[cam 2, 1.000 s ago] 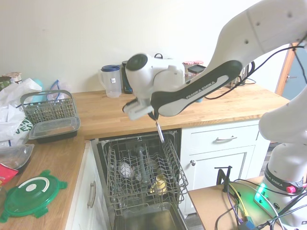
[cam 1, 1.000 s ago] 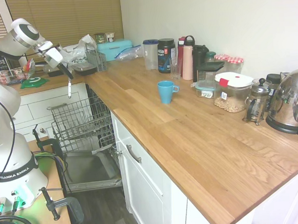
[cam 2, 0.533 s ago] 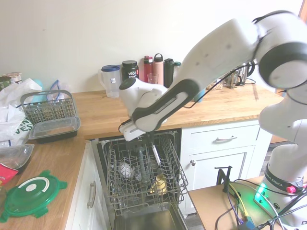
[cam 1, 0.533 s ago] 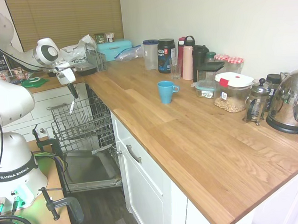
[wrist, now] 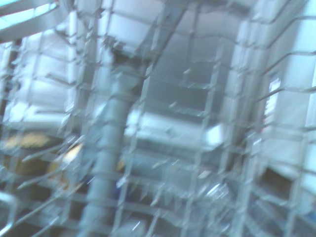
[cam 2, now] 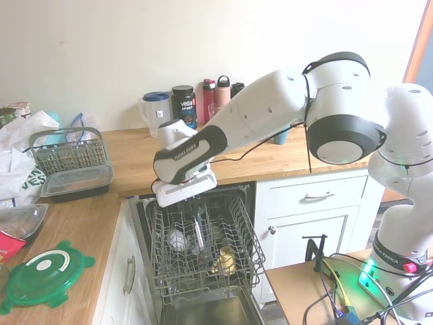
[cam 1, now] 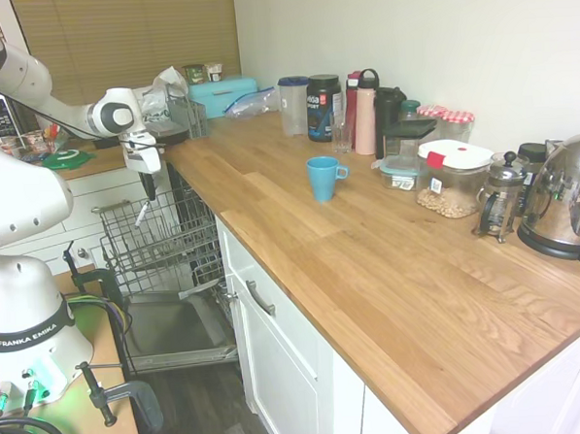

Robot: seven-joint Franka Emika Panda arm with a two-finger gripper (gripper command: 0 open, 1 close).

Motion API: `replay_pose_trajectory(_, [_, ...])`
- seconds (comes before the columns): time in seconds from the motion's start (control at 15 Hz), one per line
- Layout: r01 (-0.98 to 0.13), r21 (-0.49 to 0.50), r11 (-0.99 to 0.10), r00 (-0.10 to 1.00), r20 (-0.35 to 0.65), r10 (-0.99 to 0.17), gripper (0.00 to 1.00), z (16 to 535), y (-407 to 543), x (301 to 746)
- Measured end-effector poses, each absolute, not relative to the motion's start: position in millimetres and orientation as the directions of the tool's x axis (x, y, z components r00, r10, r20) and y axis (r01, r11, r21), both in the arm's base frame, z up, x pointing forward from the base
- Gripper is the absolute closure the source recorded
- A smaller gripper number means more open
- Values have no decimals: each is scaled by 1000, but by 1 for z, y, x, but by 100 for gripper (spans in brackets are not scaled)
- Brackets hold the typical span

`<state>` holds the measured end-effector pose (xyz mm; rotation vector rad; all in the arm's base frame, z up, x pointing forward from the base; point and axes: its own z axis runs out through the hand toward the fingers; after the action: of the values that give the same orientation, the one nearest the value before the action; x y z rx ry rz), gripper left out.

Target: Put the fork in the dishwasher

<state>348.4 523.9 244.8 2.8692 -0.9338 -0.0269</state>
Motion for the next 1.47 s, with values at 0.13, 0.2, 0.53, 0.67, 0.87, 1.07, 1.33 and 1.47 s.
replay_pose_trajectory(0.13, [-600, 130, -789, 790, -55, -610, 100, 247, 511, 365])
replay_pose_trajectory(0.2, [-608, 133, -783, 781, -75, -620, 100, 246, 505, 373])
replay_pose_trajectory(0.53, [-645, 169, -745, 719, -194, -667, 100, 218, 486, 403])
replay_pose_trajectory(0.67, [-648, 181, -740, 706, -222, -673, 100, 210, 485, 404])
replay_pose_trajectory(0.87, [-628, 211, -749, 695, -281, -662, 0, 210, 492, 399])
replay_pose_trajectory(1.07, [-624, 224, -749, 694, -283, -663, 0, 207, 492, 401])
replay_pose_trajectory(1.33, [-617, 219, -755, 701, -282, -655, 0, 207, 493, 404])
replay_pose_trajectory(1.47, [-616, 213, -758, 704, -282, -652, 0, 208, 494, 403])
